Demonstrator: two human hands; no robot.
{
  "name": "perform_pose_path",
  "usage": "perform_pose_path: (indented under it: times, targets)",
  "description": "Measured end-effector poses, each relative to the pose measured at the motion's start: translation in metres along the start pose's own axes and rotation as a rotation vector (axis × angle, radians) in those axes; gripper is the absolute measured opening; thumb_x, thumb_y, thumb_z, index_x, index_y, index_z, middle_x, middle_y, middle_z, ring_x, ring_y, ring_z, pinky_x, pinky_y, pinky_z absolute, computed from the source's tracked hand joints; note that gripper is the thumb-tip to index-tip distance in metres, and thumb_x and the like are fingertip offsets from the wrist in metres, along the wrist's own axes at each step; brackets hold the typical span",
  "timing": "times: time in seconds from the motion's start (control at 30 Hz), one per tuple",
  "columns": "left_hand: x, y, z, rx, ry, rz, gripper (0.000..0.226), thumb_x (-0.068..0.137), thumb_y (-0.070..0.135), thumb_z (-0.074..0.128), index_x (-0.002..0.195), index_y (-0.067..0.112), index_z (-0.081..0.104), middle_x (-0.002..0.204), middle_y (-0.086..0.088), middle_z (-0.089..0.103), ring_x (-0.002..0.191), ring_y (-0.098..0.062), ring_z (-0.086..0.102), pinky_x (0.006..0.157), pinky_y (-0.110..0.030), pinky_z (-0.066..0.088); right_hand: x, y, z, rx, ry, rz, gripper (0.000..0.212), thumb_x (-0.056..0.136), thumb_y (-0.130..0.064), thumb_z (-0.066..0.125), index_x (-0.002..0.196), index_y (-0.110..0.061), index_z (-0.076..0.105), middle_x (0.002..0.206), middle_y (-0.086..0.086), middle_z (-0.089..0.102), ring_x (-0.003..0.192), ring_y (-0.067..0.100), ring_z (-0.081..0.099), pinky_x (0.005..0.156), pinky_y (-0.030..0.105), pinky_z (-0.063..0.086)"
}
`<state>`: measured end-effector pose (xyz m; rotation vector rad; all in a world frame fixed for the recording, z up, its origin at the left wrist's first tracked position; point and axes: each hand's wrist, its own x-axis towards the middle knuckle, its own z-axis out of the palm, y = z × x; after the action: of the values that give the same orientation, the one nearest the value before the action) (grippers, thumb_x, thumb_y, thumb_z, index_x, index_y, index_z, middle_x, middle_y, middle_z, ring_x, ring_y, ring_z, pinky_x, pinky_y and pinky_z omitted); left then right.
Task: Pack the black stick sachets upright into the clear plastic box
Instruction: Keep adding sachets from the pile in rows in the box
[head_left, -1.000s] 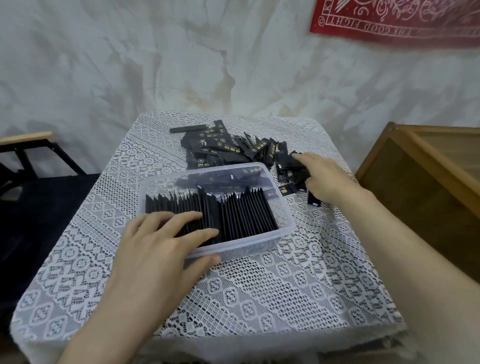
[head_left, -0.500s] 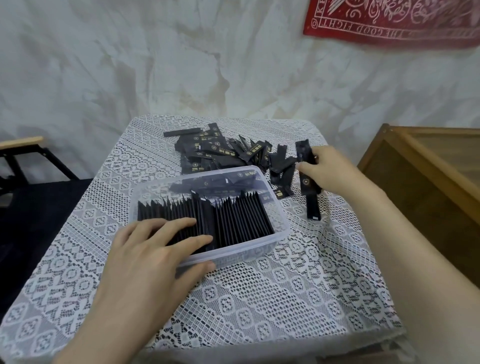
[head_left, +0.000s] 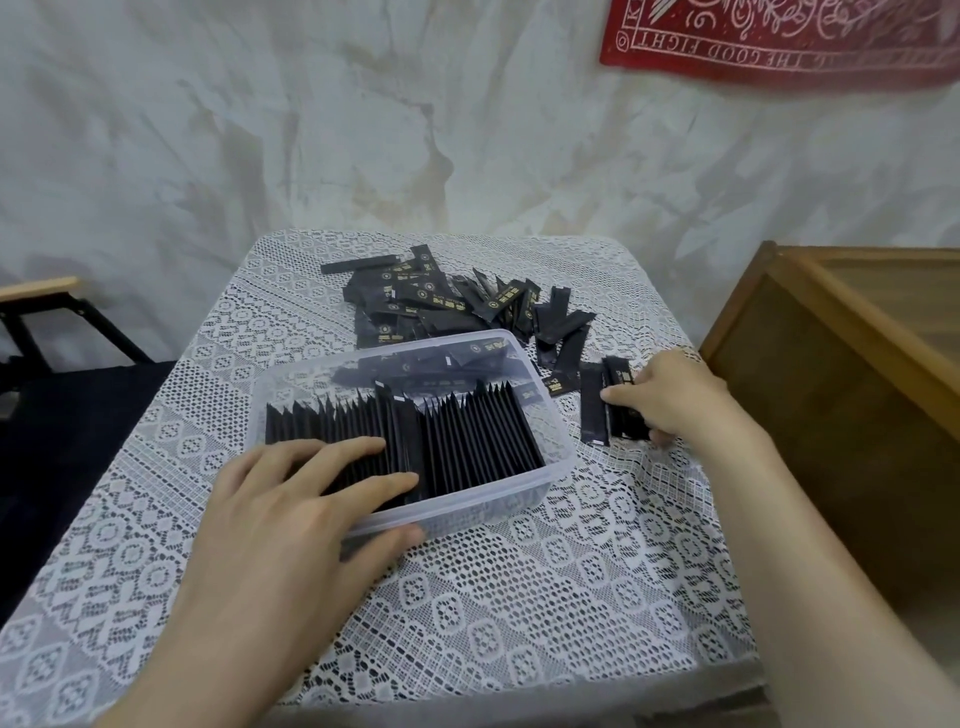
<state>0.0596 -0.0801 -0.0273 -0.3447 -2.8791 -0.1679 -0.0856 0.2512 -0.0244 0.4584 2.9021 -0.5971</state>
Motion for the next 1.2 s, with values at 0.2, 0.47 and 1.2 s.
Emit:
perform_pose_path:
  times: [0.2, 0.47, 1.2]
  targets:
    - [0.000, 0.000, 0.001, 0.008, 0.010, -0.001, 0.050, 0.083, 0.075, 0.042, 0.115, 0.049, 0.071, 0.129, 0.020, 0.064, 0.110, -0.021, 0.060, 0.096, -0.043, 0.036, 0.000, -0.001, 0.010, -0.012, 0.077, -0.032, 0.067, 0.078, -0.075, 0.067, 0.065, -0.017, 0.036, 0.055, 0.002, 0.038, 0.054, 0.024, 0.042, 0.051, 0.033, 0.031]
    - [-0.001, 0.001, 0.001, 0.023, 0.029, -0.006, 0.049, 0.083, 0.075, 0.042, 0.114, 0.050, 0.071, 0.127, 0.020, 0.064, 0.109, -0.021, 0.059, 0.095, -0.039, 0.032, -0.006, -0.007, 0.016, -0.028, 0.109, -0.049, 0.046, 0.089, -0.051, 0.070, 0.071, -0.020, 0.041, 0.066, 0.002, 0.050, 0.061, 0.025, 0.049, 0.053, 0.032, 0.031]
    - [-0.001, 0.000, 0.003, 0.025, 0.037, -0.002, 0.051, 0.084, 0.076, 0.038, 0.114, 0.050, 0.071, 0.128, 0.020, 0.064, 0.110, -0.020, 0.057, 0.094, -0.038, 0.030, -0.003, -0.015, 0.015, 0.265, 0.048, 0.000, 0.046, 0.085, -0.043, 0.079, 0.064, -0.016, 0.049, 0.052, 0.004, 0.048, 0.052, 0.024, 0.047, 0.070, 0.035, 0.046]
